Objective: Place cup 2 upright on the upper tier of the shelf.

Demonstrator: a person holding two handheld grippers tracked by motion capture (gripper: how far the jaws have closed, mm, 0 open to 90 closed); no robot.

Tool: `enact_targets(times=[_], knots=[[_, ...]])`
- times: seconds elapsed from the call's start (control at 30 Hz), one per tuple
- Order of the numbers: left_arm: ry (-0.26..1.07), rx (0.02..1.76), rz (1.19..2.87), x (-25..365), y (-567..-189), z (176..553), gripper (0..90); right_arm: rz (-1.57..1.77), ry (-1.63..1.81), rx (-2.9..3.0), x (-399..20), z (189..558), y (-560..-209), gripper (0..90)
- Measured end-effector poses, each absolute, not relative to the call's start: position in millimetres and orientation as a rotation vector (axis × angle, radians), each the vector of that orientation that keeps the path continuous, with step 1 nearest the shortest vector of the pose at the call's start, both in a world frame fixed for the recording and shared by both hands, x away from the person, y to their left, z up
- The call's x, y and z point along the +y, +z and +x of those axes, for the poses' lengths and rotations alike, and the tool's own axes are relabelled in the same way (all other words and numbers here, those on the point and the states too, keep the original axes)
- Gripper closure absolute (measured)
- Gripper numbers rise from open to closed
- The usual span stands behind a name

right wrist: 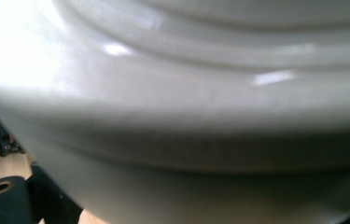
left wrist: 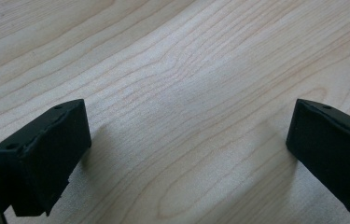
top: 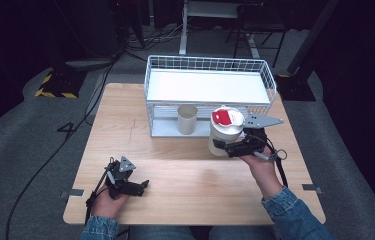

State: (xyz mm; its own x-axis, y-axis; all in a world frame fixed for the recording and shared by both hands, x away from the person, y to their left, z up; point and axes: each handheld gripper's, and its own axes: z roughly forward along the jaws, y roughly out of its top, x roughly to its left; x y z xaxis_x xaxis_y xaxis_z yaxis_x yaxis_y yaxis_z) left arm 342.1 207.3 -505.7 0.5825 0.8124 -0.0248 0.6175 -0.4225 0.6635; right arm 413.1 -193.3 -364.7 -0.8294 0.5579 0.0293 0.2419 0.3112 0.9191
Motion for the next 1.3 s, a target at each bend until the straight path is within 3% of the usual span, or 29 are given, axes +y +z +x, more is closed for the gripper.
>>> enact_targets(times=[1.3], knots=[[0.396,1.133,2.177,207.3,-505.8,342.5,0.6,0.739,1.461,2.249,-175.3,460.0,-261.4,9.7]])
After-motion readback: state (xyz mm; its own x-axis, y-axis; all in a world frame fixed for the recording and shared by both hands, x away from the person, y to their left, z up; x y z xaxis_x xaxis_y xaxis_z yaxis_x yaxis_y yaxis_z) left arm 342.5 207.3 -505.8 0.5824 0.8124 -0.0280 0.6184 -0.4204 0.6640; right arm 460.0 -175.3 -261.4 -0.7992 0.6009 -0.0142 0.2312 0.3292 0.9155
